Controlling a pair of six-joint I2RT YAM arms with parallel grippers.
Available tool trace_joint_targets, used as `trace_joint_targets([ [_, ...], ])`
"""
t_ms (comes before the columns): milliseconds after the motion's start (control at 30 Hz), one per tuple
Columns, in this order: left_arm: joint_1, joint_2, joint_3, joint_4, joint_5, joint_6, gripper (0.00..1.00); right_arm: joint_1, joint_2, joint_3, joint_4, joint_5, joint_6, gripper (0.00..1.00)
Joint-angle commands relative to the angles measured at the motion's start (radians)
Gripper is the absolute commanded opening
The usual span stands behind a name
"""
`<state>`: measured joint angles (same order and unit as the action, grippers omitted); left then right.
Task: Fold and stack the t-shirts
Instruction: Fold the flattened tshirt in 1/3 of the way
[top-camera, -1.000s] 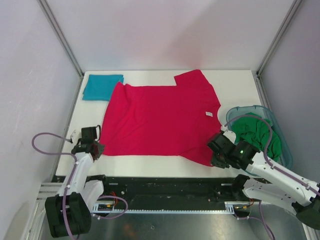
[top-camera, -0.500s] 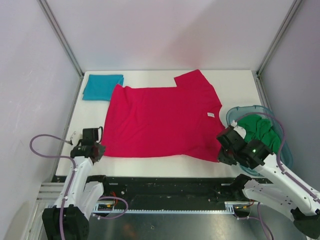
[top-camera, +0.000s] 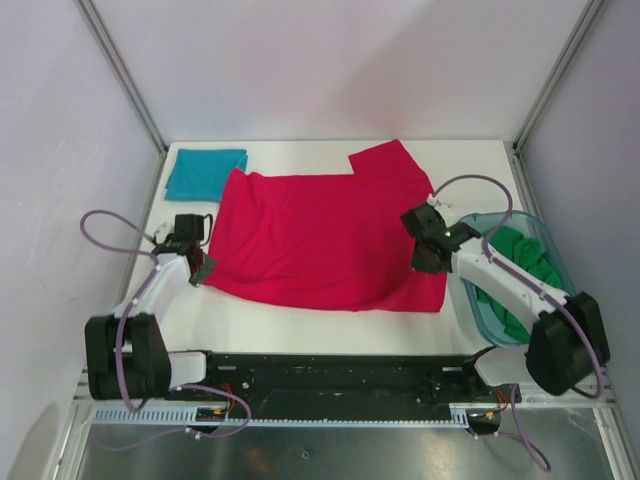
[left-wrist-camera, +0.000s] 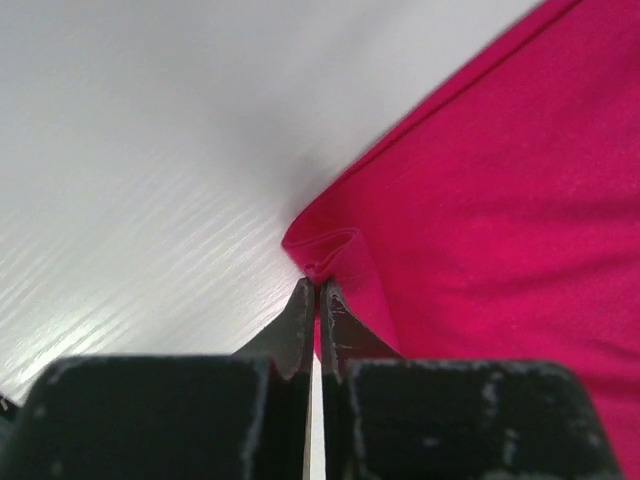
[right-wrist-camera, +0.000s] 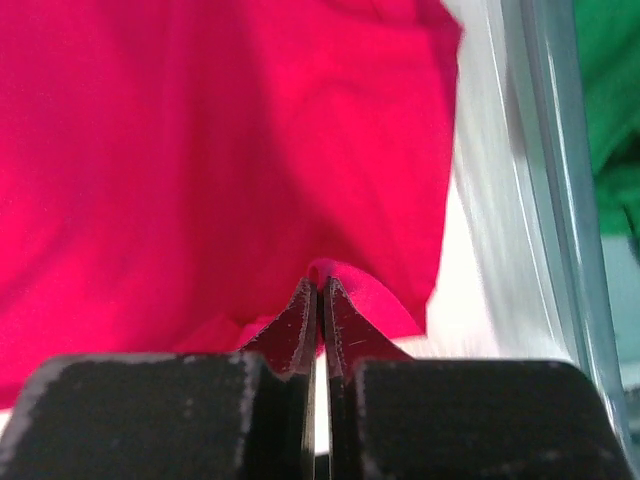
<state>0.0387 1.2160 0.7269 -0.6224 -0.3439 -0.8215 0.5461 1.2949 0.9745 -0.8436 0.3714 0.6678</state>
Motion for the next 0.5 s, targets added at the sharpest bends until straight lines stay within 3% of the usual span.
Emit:
trace_joint_targets([
  [0,-0.016,0.11,0.097,0.106,0.034,0.102,0.0,-0.038,0.117,0.103,0.196,0.065,-0.101,0.0],
  [233,-0.027,0.186,0.165,0.12,0.067,0.149,0.0,-0.07,0.167,0.205,0.196,0.125,-0.127,0.0],
  [467,-0.028,0.024,0.1,0.087,0.061,0.142,0.0,-0.079,0.067,0.293,0.044,0.173,-0.131,0.0],
])
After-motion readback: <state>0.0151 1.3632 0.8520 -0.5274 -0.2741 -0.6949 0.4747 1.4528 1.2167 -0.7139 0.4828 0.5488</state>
